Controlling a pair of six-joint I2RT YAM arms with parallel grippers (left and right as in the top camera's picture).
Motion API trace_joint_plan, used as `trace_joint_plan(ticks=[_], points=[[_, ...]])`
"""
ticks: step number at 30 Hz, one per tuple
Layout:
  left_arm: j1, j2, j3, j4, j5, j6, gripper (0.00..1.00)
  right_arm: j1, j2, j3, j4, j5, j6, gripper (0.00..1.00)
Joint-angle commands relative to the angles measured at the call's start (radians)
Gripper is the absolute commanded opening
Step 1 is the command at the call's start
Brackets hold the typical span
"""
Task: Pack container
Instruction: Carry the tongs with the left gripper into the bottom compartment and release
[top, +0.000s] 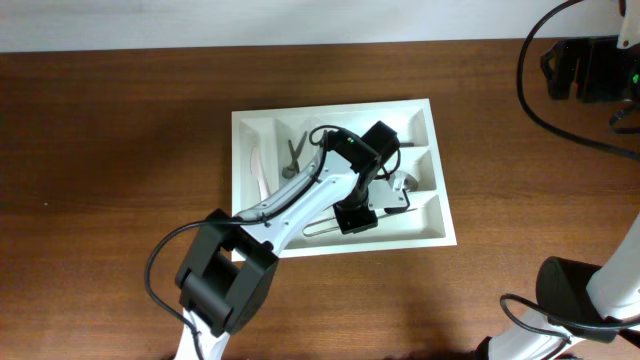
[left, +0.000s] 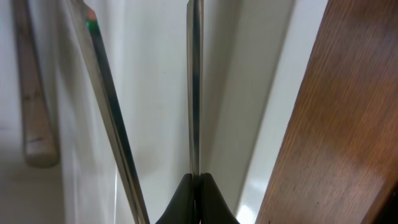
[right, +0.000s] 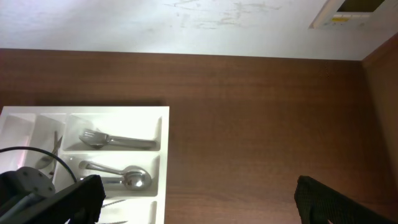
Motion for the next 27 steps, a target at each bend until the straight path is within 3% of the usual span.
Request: trace_joint_plan(ticks=[1,9,11,12,13,14,19,24,27], points=[[-0.003,0.016,0.005,-0.003,0.000,0.068,0.02,-0.006,0.002,0.002,-0.006,0.002,0.008,0.99],[-0.003,0.016,0.005,-0.004,0.000,0.071,0.06,-0.006,0.002,0.002,-0.006,0.002,0.008,0.99],[-0.003,0.016,0.005,-0.004,0.000,0.071,0.18,-0.006,0.002,0.002,-0.006,0.002,0.008,0.99],[-0.003,0.016,0.005,-0.004,0.000,0.071,0.29,-0.006,0.002,0.002,-0.006,0.002,0.008,0.99],[-0.003,0.016,0.005,-0.006,0.000,0.070,0.51,-0.006,0.002,0.002,-0.006,0.002,0.008,0.99],[-0.003,0.016,0.006,-0.008,0.000,0.070,0.57,-0.006,0.002,0.002,-0.006,0.002,0.008,0.99],[0.017,0.013,0.054,-0.031,0.000,0.012,0.62,-0.006,0.002,0.002,-0.006,0.002,0.008,0.99],[0.093,-0.007,0.255,-0.108,-0.005,-0.063,0.63,-0.006,0.002,0.002,-0.006,0.002,0.008,0.99],[0.217,-0.027,0.463,-0.152,-0.148,-0.288,0.69,-0.006,0.002,0.002,-0.006,0.002,0.008,0.99]])
